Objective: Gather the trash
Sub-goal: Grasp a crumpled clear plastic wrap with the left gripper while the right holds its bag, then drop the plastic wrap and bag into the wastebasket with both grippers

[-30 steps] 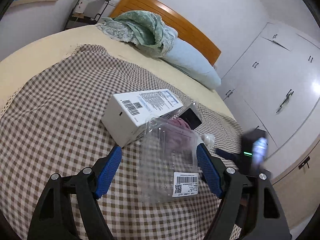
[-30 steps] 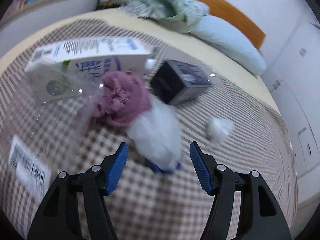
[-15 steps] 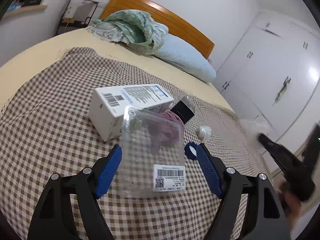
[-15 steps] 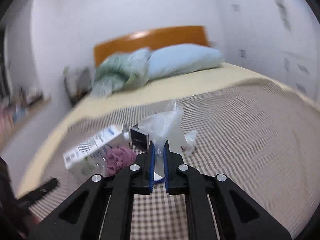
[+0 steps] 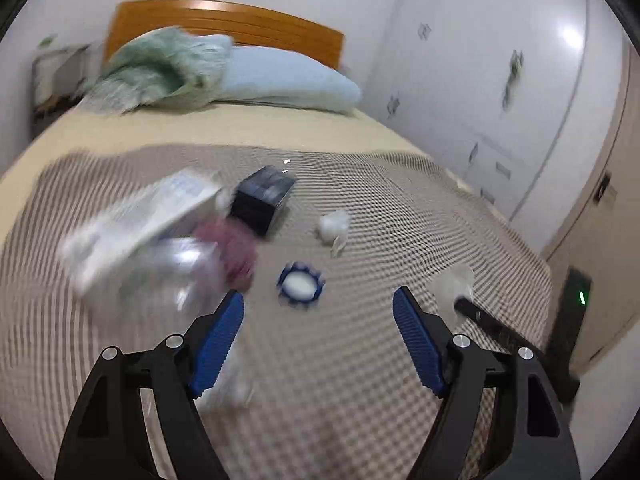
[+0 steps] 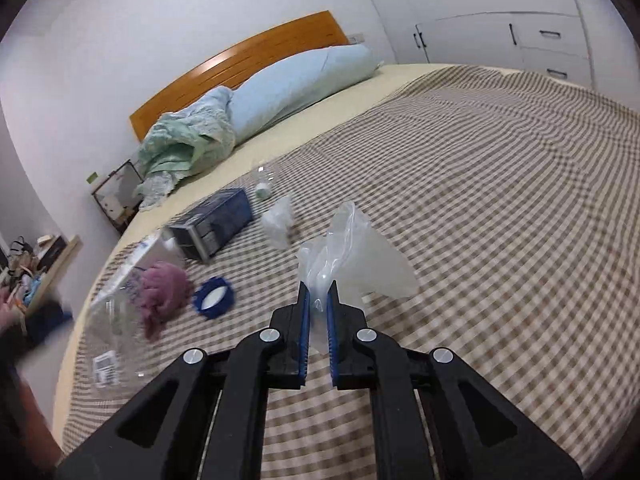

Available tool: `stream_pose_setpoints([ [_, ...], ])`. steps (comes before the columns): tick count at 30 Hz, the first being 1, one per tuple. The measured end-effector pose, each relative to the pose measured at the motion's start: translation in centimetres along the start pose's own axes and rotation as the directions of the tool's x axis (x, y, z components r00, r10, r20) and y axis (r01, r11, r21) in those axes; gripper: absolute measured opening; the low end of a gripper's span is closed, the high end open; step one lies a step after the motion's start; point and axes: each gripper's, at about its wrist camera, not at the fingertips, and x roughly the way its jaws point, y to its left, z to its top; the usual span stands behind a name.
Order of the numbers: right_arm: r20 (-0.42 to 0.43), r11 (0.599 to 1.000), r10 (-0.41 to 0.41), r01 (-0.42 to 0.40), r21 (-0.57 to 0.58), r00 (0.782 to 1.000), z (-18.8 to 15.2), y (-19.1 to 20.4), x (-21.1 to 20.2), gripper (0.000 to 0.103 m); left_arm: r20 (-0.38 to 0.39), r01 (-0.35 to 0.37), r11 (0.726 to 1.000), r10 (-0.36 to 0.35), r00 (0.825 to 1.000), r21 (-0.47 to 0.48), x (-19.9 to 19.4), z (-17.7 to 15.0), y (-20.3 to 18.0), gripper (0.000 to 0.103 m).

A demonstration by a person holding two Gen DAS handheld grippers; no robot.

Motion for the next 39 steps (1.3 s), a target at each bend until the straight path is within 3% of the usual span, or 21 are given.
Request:
stream_pose_setpoints([
  [5,0.035,0.999,0.026,-0.027,0.043,0.999,0.8,-2.8,0.3,0.008,-0.158,-0.008,0.998,0.018,0.987,0.063,9.5,7.6,-3.9,0.074],
  [8,0.038,0.998,0.029,-0.031,0.056,0.999,1.0,-3.7,0.4,0.008,-0.258,-0.086,0.991,0.111,0.96,0.105,17.4,9.9,-5.5,0.073],
  [10,0.045,0.995,0.053,-0.056,0.078,0.998,1.3,-4.1,0.6,0.008,-0.302,-0.088,0.989,0.121,0.946,0.121,20.8,10.4,-6.1,0.073],
  [13,0.037,0.995,0.063,-0.065,0.08,0.997,1.7,-4.8,1.0,0.008,-0.359,-0.163,0.971,0.218,0.907,0.176,26.5,10.0,-7.0,0.068],
  [16,0.025,0.993,0.066,-0.068,0.092,0.998,1.7,-5.2,1.3,0.008,-0.408,-0.215,0.948,0.296,0.864,0.233,30.2,8.6,-7.2,0.052],
  [18,0.022,0.992,0.075,-0.077,0.1,0.997,1.5,-5.2,1.4,0.008,-0.426,-0.242,0.94,0.326,0.844,0.241,30.7,7.5,-6.7,0.031],
  [21,-0.004,0.993,0.085,-0.084,0.088,0.996,1.4,-4.8,1.7,0.008,-0.419,-0.202,0.953,0.282,0.863,0.225,28.3,7.2,-6.5,0.019],
  [28,-0.01,0.997,0.079,-0.079,0.023,0.997,1.1,-1.9,1.1,0.008,-0.325,-0.13,0.97,0.192,0.926,0.205,17.3,7.9,-7.3,0.017],
  [31,-0.026,0.993,0.119,-0.118,0.024,0.993,0.3,-0.7,0.8,0.008,-0.269,-0.097,0.98,0.142,0.953,0.173,11.0,6.8,-7.3,0.016],
  [34,-0.004,0.994,0.111,-0.111,0.008,0.994,0.0,0.4,-0.9,0.008,-0.23,-0.06,0.989,0.091,0.969,0.138,5.1,5.7,-8.0,0.016],
  [39,0.023,0.999,0.027,-0.026,-0.046,0.999,-0.5,-0.7,-6.5,0.008,-0.179,0.007,0.994,0.013,0.984,0.111,-3.7,3.0,-10.7,0.016],
])
